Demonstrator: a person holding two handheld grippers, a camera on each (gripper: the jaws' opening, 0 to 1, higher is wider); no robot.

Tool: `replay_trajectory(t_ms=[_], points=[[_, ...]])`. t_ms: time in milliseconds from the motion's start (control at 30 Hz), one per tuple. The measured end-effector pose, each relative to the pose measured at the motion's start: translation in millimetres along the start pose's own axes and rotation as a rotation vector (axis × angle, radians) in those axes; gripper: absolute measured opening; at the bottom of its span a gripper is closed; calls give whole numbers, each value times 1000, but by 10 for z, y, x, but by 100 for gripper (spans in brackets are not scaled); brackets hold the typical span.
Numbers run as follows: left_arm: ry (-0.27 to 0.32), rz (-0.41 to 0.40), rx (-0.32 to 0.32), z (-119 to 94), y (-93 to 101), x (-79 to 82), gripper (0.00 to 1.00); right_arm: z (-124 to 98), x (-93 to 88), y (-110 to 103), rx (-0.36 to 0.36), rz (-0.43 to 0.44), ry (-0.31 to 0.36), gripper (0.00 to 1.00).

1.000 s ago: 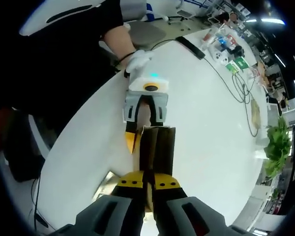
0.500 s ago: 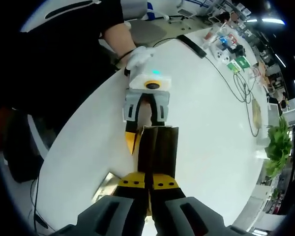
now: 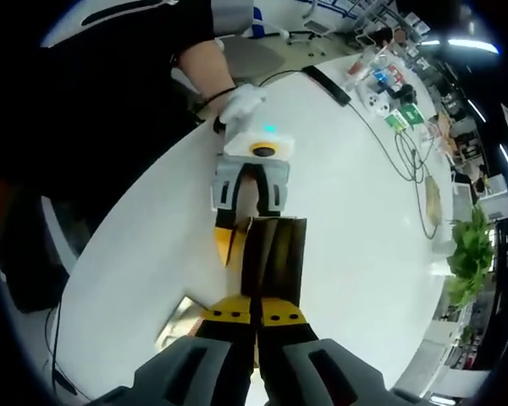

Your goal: Extract single mask from mask box in order stack masks on table

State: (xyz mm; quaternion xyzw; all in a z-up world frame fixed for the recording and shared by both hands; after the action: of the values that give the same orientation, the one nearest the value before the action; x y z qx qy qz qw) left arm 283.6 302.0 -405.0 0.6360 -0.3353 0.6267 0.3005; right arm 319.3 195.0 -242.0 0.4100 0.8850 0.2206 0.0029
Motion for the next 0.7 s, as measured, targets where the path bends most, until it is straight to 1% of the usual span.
replay_trajectory(t_ms=[167,267,367,400,500,700], points=[[-4,0,1,3,5,0,20,-80,-9,-34,-46,6,12,0],[-6,-2,-1,5,4,-2,20,-113,-11,-74,-58,20,19,0],[-7,0,-1,8,8,-1,20,-166,-1,-91,-106,21,24,0],[-7,-1,-1,9,9,0,20,-199,4,-90,-135,24,35,0],[-7,-1,-1,9,8,0,20,-250,-14,-112,-187,64,58,0],[-8,-5,-2,12,10,1,20,-263,-49,-194,-269,88,90,0]])
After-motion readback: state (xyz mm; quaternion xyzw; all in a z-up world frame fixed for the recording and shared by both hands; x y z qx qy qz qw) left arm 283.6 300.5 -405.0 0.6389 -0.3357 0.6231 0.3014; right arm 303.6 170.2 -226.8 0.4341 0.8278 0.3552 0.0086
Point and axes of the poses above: the point that each gripper's makers call its tool centre point, and the gripper's own axes: z roughly forward along the fingers, y roughly to its right, x roughly out of its top, the point moved 9 cm from there along -z, roughly backward along the fingers, and after that the axes turned 4 degrees about -x, right-handed, at the moved point
